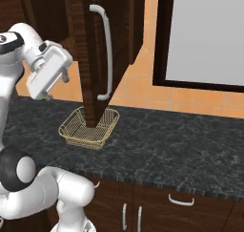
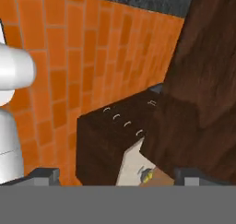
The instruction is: Open the cabinet, pick up the bread from the cabinet and place it in the basket. Then move the basket to the dining counter.
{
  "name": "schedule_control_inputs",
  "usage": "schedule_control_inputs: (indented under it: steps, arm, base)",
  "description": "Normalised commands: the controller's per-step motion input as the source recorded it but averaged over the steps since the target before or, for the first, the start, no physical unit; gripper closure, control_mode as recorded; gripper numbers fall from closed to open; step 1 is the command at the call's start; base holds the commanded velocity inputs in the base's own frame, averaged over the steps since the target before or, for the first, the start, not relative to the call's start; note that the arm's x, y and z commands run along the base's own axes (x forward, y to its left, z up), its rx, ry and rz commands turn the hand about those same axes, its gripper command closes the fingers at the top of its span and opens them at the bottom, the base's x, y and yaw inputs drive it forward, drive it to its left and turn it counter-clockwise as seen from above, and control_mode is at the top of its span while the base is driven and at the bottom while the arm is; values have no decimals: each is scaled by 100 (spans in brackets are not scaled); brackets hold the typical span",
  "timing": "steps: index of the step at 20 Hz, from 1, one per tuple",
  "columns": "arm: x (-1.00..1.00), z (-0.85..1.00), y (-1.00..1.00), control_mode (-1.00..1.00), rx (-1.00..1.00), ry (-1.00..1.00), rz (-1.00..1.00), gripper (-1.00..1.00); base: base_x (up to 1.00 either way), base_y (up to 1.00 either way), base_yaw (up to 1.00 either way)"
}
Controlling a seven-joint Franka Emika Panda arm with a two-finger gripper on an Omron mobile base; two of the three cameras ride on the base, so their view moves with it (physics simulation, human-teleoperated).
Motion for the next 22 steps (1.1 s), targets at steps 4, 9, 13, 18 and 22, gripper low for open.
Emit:
schedule_control_inputs:
  steps: [4, 9, 13, 18, 22]
  arm:
    - [64, -100, 54, -100, 67, -20, -14, -100]
    - [64, -90, 41, -100, 37, -62, -16, -100]
    - [61, -80, 13, -100, 16, -81, -4, -100]
    - [28, -45, -13, -100, 1, -46, -14, -100]
    - [57, 4, -21, -100, 0, -18, -1, -100]
  base:
    - [0, 0, 0]
    - [0, 0, 0]
    - [0, 0, 0]
    - [0, 0, 0]
    - [0, 0, 0]
